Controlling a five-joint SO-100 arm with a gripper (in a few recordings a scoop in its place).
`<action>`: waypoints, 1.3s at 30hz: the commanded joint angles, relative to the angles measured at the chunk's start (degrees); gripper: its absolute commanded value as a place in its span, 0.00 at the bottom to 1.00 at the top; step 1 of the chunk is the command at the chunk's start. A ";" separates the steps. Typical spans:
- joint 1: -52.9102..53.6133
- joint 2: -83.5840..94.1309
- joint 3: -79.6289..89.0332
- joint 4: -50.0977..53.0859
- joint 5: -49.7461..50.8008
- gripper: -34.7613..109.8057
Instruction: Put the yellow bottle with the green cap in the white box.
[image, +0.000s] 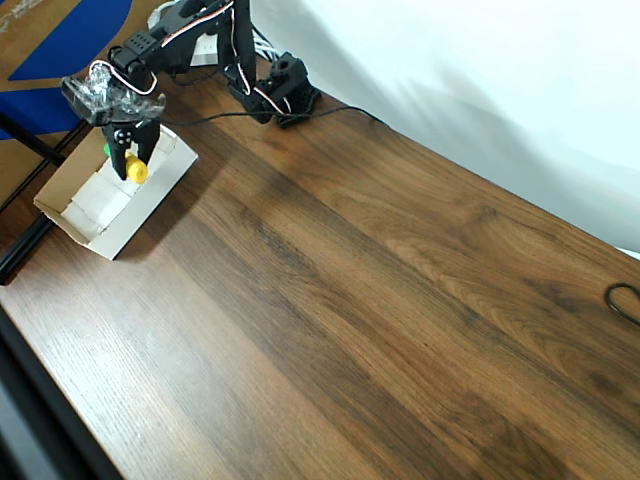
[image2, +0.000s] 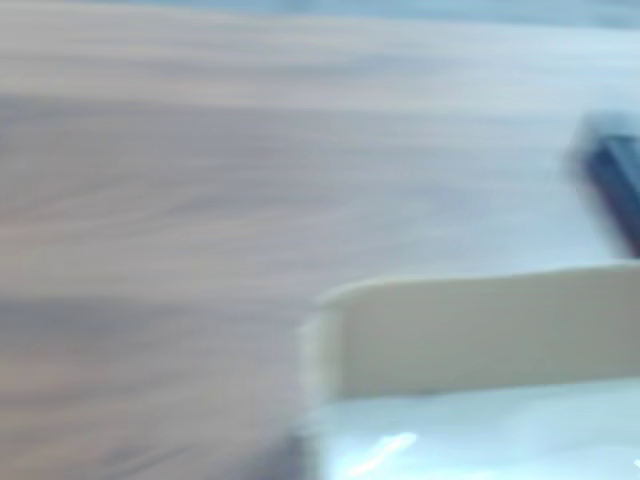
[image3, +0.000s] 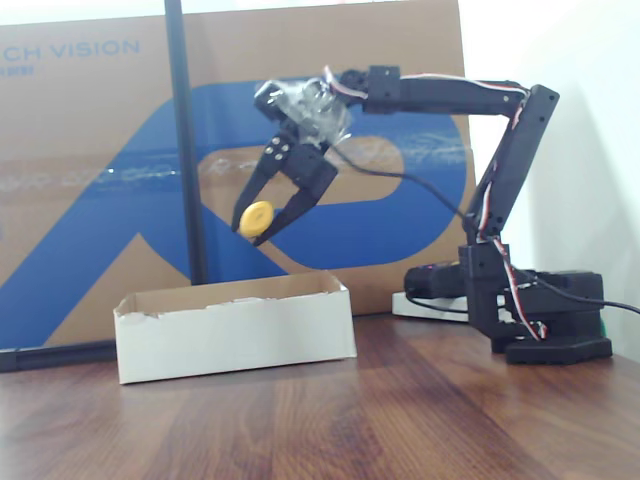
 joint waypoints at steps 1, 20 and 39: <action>3.69 1.23 -0.26 -2.46 0.44 0.24; 18.11 3.87 14.94 -13.62 2.29 0.26; 17.49 10.90 19.51 -14.41 2.72 0.24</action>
